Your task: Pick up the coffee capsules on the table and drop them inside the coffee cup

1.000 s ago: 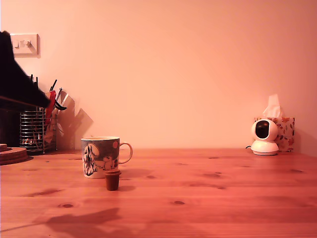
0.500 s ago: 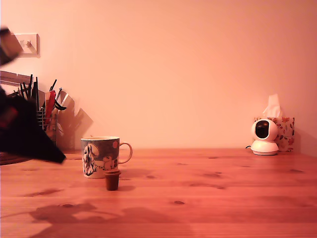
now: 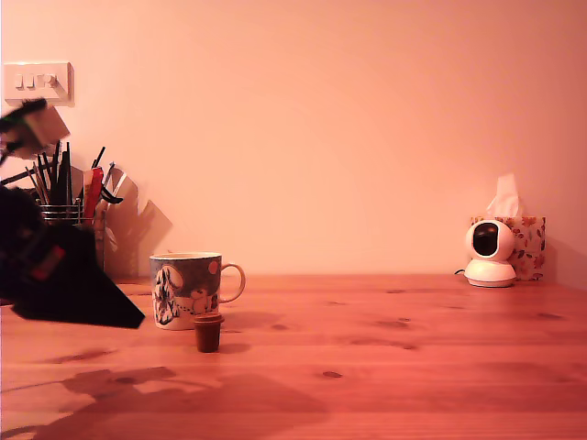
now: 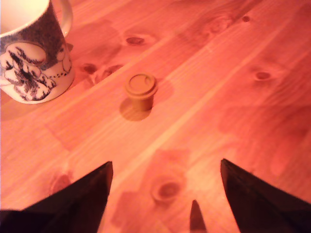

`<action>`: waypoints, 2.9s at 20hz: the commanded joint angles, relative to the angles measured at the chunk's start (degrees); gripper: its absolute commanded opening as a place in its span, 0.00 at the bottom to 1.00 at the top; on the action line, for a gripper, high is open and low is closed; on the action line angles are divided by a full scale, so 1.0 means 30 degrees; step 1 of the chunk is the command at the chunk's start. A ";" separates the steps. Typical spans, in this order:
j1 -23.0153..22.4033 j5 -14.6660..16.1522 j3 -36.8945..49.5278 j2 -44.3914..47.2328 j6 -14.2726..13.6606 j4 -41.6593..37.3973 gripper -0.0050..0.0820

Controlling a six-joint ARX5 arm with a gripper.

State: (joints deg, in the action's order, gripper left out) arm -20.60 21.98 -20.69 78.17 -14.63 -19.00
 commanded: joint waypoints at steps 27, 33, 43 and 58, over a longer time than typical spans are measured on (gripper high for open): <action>-0.0051 0.0692 0.1661 0.2098 0.0437 -0.6171 0.79; -0.0066 0.0816 0.1617 0.4546 0.0729 -0.8998 0.79; -0.0066 0.0882 -0.0481 0.8080 0.1392 -1.1213 0.79; -0.0503 0.2098 -0.3818 1.1111 0.1370 -1.0557 0.79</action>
State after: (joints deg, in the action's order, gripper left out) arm -21.74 27.68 -31.86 110.39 -10.68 -50.59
